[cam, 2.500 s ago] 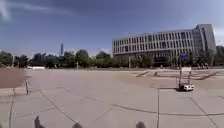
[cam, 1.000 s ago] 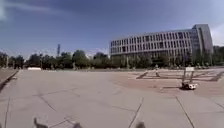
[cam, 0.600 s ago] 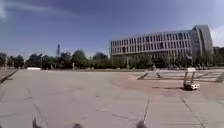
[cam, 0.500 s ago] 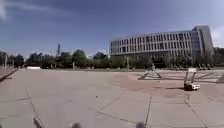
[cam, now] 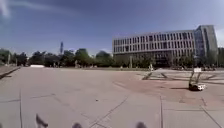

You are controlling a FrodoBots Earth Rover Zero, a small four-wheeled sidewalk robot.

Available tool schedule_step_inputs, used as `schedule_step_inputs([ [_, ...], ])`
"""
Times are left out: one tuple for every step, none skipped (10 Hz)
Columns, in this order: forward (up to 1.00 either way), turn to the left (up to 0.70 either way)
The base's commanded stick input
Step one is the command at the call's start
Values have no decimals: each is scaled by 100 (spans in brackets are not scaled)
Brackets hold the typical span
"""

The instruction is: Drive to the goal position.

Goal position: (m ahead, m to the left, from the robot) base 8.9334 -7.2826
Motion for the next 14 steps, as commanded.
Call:
schedule_step_inputs([
  [70,-4],
  [70,-4],
  [70,-4],
  [70,-4],
  [70,-4],
  [70,-4],
  [70,-4],
  [70,-4],
  [70,-4],
  [70,-4],
  [70,-4],
  [70,-4],
  [70,-4],
  [70,-4],
])
